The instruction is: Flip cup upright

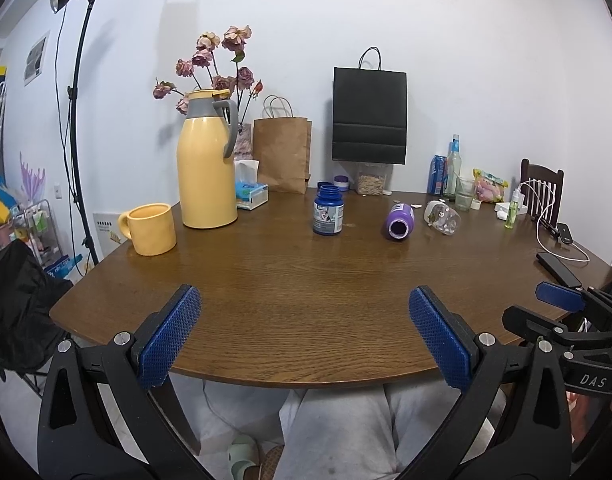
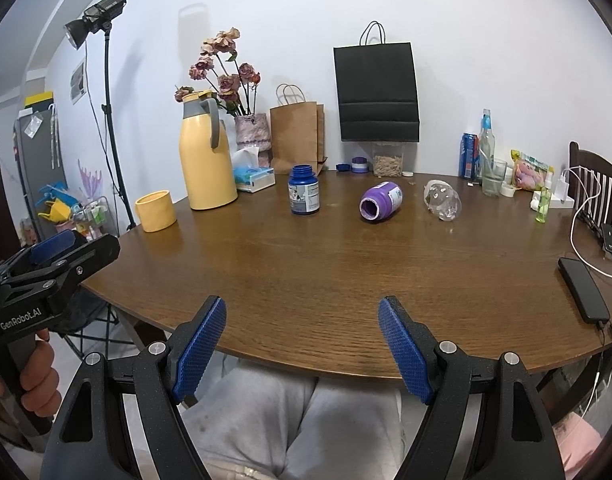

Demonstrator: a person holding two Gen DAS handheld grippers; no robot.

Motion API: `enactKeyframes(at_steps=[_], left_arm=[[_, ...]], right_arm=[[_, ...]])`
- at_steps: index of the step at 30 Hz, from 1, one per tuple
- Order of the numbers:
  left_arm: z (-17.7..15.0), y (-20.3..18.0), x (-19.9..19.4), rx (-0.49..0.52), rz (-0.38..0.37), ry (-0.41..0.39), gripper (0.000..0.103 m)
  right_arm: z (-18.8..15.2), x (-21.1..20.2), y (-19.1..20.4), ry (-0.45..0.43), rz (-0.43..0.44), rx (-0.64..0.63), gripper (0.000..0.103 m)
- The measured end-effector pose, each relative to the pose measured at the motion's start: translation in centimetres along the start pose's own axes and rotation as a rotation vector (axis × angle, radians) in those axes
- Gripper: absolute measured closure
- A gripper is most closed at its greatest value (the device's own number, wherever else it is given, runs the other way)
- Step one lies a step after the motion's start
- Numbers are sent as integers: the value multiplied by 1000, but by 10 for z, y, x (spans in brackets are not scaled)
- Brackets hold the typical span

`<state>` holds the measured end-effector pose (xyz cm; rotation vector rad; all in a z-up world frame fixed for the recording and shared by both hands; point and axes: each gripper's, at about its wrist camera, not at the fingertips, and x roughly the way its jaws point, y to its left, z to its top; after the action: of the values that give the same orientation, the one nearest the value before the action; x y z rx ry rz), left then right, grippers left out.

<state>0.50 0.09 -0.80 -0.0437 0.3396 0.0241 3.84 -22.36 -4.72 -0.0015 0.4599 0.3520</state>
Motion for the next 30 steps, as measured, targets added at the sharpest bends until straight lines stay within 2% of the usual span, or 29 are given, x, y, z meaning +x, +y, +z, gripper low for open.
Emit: enactKeyframes(at_steps=[30], left_arm=[[-6,-6,2,-1,-5,16,0]], right_arm=[[2,0,1,-7,-13,-22,20]])
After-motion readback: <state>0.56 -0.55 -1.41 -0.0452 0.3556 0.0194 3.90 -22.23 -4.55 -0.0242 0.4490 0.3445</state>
